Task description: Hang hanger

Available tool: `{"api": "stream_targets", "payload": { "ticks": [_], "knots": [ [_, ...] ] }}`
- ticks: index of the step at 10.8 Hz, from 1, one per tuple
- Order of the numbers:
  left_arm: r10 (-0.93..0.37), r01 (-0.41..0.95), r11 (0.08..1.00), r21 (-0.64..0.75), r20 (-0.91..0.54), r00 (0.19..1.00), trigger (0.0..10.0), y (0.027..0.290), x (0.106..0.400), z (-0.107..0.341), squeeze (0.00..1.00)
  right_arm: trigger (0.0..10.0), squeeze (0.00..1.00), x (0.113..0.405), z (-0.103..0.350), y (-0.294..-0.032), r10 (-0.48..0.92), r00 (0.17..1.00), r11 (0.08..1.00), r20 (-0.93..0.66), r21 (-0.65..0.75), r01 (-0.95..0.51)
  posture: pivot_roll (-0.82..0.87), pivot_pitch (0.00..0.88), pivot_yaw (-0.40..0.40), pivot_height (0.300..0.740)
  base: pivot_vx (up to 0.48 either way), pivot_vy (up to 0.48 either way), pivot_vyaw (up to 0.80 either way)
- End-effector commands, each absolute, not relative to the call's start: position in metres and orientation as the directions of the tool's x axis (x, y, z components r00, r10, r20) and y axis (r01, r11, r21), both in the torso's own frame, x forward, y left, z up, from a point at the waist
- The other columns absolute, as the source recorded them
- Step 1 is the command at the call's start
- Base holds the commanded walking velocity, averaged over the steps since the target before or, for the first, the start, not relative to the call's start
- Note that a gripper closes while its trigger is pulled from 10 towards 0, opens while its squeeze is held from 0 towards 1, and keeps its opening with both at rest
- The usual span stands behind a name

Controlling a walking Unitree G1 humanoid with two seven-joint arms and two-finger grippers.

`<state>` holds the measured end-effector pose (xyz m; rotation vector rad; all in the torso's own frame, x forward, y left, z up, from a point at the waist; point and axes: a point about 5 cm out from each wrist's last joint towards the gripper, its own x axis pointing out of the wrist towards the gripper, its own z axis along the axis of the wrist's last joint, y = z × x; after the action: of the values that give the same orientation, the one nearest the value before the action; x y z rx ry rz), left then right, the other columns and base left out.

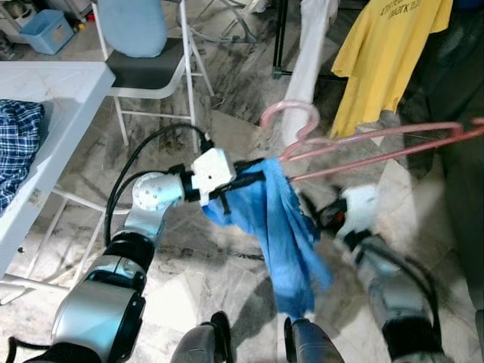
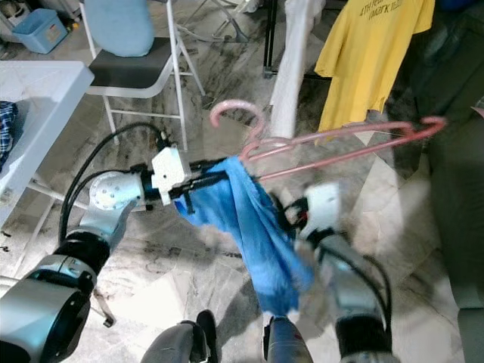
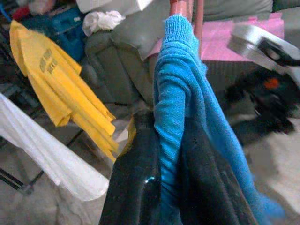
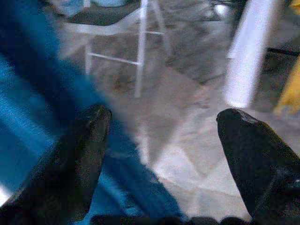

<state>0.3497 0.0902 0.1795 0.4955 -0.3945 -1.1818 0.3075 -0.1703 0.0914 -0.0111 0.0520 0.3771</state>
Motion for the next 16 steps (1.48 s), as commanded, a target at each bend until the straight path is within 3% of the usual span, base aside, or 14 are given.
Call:
{"api": "stream_targets", "payload": {
  "ticks": [1, 4, 6, 12, 13, 14, 16],
  "knots": [
    [-0.952, 0.752, 0.271, 0.601, 0.054, 0.300, 0.0, 0.086, 0.348, 0.189, 0.00, 10.0, 0.00, 0.301, 0.089, -0.164, 0.432, 0.900, 0.902, -0.056, 0.016, -0.432, -0.18, 0.246, 0.139, 0.740, 0.000, 0.000, 0.00],
    [-0.964, 0.747, 0.243, 0.619, 0.071, 0.255, 0.0, 0.080, 0.346, 0.195, 0.00, 10.0, 0.00, 0.298, 0.086, -0.164, 0.469, 0.880, 0.883, -0.078, 0.009, -0.470, -0.18, 0.249, 0.137, 0.740, 0.000, 0.000, 0.00],
    [-0.976, 0.729, 0.218, 0.649, 0.123, 0.182, 0.0, 0.072, 0.338, 0.207, 0.00, 10.0, 0.00, 0.302, 0.080, -0.165, 0.449, 0.887, 0.893, -0.112, 0.004, -0.451, -0.18, 0.252, 0.135, 0.740, 0.000, 0.000, 0.00],
    [-0.956, 0.717, 0.244, 0.653, 0.287, 0.063, 0.0, 0.061, 0.319, 0.258, 0.00, 10.0, 0.00, 0.322, 0.063, -0.186, 0.183, 0.960, 0.982, -0.214, 0.003, -0.186, -0.15, 0.252, 0.134, 0.740, 0.000, 0.000, 0.00],
    [-0.937, 0.716, 0.287, 0.636, 0.341, 0.072, 0.0, 0.065, 0.321, 0.273, 0.00, 0.0, 0.00, 0.321, 0.058, -0.206, 0.060, 0.968, 0.998, -0.243, 0.044, -0.051, -0.14, 0.251, 0.132, 0.740, 0.000, 0.000, 0.00],
    [-0.932, 0.708, 0.310, 0.635, 0.350, 0.094, 0.0, 0.068, 0.324, 0.277, 0.00, 0.0, 0.00, 0.316, 0.053, -0.219, -0.002, 0.962, 0.998, -0.272, 0.055, 0.018, -0.15, 0.251, 0.130, 0.740, 0.000, 0.000, 0.00],
    [-0.922, 0.695, 0.377, 0.612, 0.324, 0.214, 0.0, 0.086, 0.339, 0.267, 0.00, 0.0, 0.00, 0.295, 0.043, -0.260, -0.133, 0.941, 0.988, -0.312, 0.035, 0.152, -0.16, 0.250, 0.125, 0.740, 0.000, 0.000, 0.00]
  ]
}}
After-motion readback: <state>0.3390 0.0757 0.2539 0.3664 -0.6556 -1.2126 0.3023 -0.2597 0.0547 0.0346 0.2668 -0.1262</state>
